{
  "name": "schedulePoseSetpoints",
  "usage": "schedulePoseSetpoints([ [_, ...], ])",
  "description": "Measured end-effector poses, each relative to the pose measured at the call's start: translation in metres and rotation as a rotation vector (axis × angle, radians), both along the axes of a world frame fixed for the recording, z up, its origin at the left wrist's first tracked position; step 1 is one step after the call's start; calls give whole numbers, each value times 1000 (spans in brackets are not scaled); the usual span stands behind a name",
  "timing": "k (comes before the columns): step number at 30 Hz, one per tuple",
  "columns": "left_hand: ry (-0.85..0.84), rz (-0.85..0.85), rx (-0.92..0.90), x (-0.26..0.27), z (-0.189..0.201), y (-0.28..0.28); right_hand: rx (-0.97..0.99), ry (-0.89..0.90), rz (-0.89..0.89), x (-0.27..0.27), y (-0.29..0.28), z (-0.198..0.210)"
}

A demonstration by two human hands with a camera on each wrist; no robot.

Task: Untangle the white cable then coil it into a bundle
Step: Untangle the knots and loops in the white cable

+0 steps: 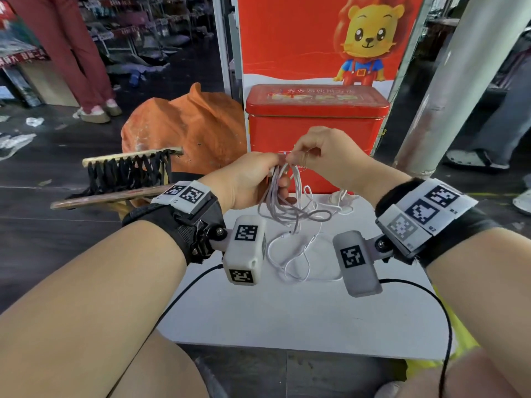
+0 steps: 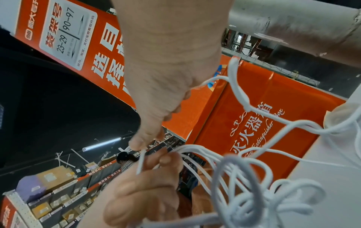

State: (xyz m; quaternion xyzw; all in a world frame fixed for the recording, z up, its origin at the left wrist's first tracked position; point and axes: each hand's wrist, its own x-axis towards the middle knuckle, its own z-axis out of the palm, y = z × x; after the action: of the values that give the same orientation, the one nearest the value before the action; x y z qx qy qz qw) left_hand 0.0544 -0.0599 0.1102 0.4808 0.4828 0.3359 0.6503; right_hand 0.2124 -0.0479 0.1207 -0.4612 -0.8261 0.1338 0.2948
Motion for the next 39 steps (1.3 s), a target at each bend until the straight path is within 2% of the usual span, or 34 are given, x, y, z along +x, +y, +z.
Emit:
schedulePoseSetpoints([
  [4, -26, -85, -66, 0, 2, -1, 76, 169, -76, 1, 0, 4],
  [7, -49, -177, -101, -1, 7, -2, 114, 193, -146, 2, 3, 0],
  [10, -186, -249, -139, -5, 10, 0, 90, 171, -249, 9, 8, -3],
  [13, -189, -307, -109, -11, 11, -1, -123, 140, -135, 14, 4, -7],
  [16, -201, -332, -92, -16, 12, -4, -508, 328, -52, 12, -4, -11],
  [18, -226, -304, -79, -18, 13, -3, -581, 382, 18, 10, -6, -13],
  [20, -243, -250, -50, -20, 13, -1, -523, 351, 79, 5, -10, -10],
  [22, -267, -188, -15, -22, 14, 1, -467, 303, 47, 1, -8, -9],
  [26, -333, -106, 36, -32, 15, 7, -529, 319, -37, 6, -3, -16],
  [29, -316, -93, 31, -42, 14, 11, -512, 360, -95, 13, -2, -17],
  [32, -237, -127, -9, -45, 11, 11, -472, 411, -134, 17, 1, -13],
  [37, -179, -279, -107, -32, 11, 2, -335, 477, -274, 24, 6, -5],
  [39, -172, -308, -132, -26, 12, -2, -247, 368, -314, 27, 10, -6],
])
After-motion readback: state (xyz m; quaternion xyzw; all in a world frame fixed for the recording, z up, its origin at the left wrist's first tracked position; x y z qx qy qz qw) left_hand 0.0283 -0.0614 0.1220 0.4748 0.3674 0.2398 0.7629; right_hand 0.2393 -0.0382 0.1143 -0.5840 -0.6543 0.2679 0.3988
